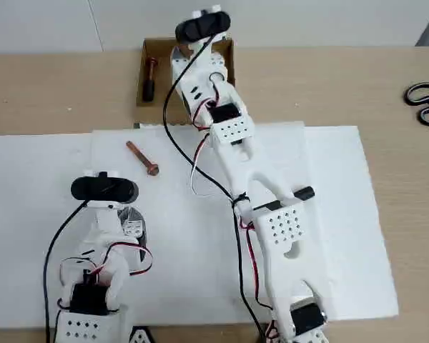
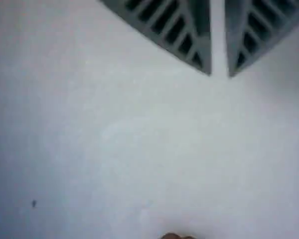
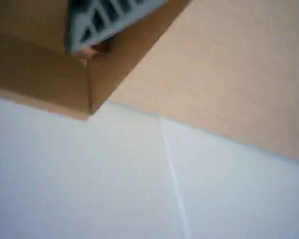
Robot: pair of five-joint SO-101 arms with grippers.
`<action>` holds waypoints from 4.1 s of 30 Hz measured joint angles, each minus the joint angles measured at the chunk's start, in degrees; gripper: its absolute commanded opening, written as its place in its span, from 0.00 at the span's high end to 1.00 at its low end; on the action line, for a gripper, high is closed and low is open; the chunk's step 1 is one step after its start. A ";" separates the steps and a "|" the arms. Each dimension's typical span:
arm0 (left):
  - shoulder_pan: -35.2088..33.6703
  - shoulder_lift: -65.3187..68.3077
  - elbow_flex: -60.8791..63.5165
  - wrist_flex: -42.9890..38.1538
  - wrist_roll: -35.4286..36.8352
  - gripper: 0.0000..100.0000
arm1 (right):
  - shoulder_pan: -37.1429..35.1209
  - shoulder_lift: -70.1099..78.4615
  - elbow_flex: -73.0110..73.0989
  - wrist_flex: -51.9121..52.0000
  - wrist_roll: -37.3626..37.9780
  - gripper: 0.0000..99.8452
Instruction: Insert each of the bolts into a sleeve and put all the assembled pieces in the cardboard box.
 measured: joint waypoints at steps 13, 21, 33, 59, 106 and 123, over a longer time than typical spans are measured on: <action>0.00 -0.09 0.00 0.00 0.35 0.99 | 4.48 -4.40 -0.88 9.93 0.00 0.73; 0.00 -0.09 0.00 0.00 0.35 0.99 | 4.92 -13.63 -0.88 44.57 -6.68 0.73; 0.00 -0.09 0.00 0.00 0.35 0.99 | 5.63 -21.10 -1.93 78.68 -22.95 0.73; 0.00 -0.09 0.00 0.00 0.35 0.99 | 12.22 -39.74 24.88 83.60 -38.15 0.73; 0.00 -0.09 0.00 0.00 0.35 0.99 | 23.38 -38.59 53.63 61.63 -40.00 0.83; 0.00 -0.09 0.00 0.00 1.23 0.99 | 24.88 -38.59 53.27 62.24 -38.33 1.00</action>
